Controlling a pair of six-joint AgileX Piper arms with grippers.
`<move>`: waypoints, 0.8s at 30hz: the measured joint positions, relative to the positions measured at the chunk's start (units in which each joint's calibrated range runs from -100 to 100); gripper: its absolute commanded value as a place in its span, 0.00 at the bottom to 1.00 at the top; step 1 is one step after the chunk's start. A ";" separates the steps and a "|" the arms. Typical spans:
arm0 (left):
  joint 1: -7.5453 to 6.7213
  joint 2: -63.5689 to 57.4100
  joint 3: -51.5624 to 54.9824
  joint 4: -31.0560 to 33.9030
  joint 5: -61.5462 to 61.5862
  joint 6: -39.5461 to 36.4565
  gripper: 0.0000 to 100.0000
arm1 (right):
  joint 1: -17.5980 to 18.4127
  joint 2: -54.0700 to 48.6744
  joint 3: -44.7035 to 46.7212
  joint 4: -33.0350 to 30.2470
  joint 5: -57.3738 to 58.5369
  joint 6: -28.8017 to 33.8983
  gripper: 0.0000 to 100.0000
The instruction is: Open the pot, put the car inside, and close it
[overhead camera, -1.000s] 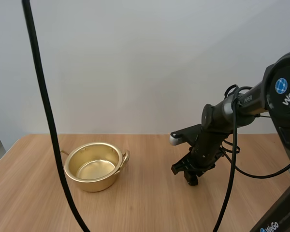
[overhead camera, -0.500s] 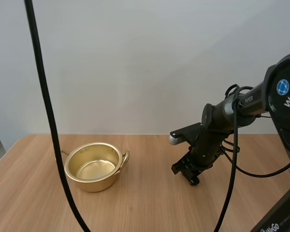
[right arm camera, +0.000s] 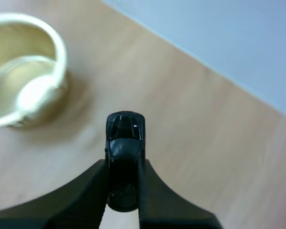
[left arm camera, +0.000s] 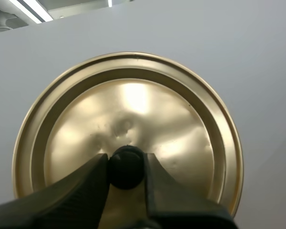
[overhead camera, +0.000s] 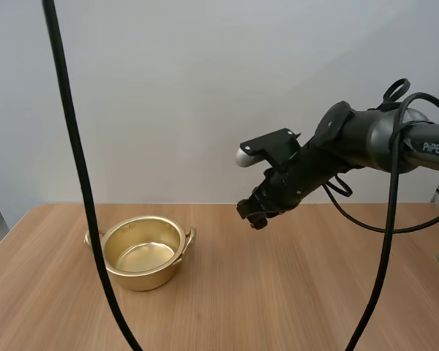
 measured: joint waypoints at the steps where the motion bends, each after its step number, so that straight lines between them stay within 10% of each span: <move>1: 0.00 -0.15 0.00 0.00 0.42 0.00 0.00 | 0.71 -0.62 -0.61 1.74 0.00 -1.04 0.00; 10: 0.00 -0.99 -0.29 -0.42 0.85 0.27 0.00 | 7.88 -0.39 -3.77 9.06 -3.52 -3.42 0.00; 16: 0.00 -2.57 -1.57 -0.88 1.20 0.27 0.00 | 17.24 7.65 -3.88 4.39 -19.04 -3.42 0.00; 24: 0.00 -2.57 -2.05 -1.16 1.03 0.27 0.00 | 20.97 21.52 -11.07 2.20 -23.33 -3.42 0.00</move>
